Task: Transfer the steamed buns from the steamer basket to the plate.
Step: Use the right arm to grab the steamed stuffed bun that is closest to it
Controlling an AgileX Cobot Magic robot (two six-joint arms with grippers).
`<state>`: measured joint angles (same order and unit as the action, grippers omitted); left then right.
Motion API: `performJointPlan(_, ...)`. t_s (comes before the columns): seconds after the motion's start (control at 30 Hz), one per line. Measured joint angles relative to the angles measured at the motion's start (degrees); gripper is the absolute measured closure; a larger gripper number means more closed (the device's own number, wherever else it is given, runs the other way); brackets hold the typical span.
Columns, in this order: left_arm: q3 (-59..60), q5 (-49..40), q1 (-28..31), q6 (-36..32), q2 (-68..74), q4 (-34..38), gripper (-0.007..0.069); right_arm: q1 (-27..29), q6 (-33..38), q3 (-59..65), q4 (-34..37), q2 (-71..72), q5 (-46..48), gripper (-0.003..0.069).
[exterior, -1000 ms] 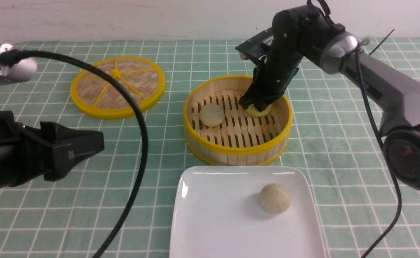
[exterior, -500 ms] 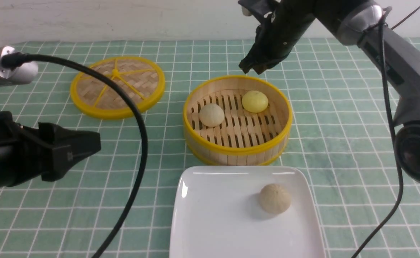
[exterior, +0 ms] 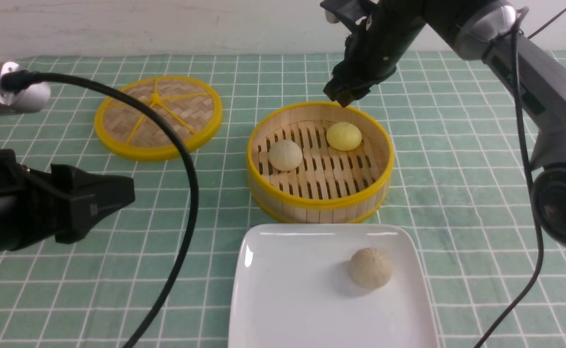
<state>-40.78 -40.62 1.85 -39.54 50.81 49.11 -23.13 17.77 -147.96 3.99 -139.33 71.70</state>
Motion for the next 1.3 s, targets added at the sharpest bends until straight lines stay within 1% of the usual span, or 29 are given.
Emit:
performJointPlan(0.03,0.00,0.06,0.00,0.00,0.00,0.00,0.0221,0.00,0.00,0.00,0.00,0.00,0.00,0.0230)
performJointPlan(0.1,0.00,0.16,0.00,0.00,0.00,0.00,0.0221,0.00,0.07,0.00,0.00,0.00,0.00,0.0181)
performJointPlan(0.2,0.00,0.16,0.00,0.00,0.00,0.00,0.0221,0.00,0.12,0.00,0.00,-0.07,0.00,0.0168)
performJointPlan(0.33,0.00,0.17,0.00,0.00,0.00,0.00,0.0221,0.00,0.16,0.00,0.32,-0.95,0.00,0.0204)
performJointPlan(0.37,0.00,0.17,0.00,0.00,0.00,0.00,0.0221,0.00,0.16,0.00,0.57,-1.71,0.00,0.0232)
performJointPlan(0.43,0.00,0.17,0.00,0.00,0.00,0.00,0.0221,0.00,0.18,0.00,0.77,-2.79,0.00,0.0265)
performJointPlan(0.53,0.00,0.17,0.00,0.00,0.00,0.00,0.0221,0.00,0.18,0.00,0.65,-3.78,0.00,0.0288)
performJointPlan(1.07,0.00,0.05,0.00,0.00,0.00,0.00,0.0221,0.00,0.18,0.06,-0.04,-6.00,-0.01,0.0298)
performJointPlan(1.17,0.00,0.01,0.00,0.00,0.00,0.00,0.0221,0.00,0.18,0.06,-0.04,-6.51,-0.01,0.0315)
performJointPlan(1.23,0.00,0.01,0.00,0.16,0.00,0.00,0.0221,0.00,0.18,0.06,-0.04,-6.51,-0.07,0.0354)
performJointPlan(1.27,0.00,0.01,0.00,0.25,0.00,0.00,0.0221,0.00,0.24,0.06,-0.04,-6.51,-0.07,0.0358)
performJointPlan(1.3,0.00,0.01,0.00,0.28,0.00,0.00,0.0221,0.00,0.45,0.06,-0.11,-6.51,-0.07,0.0403)
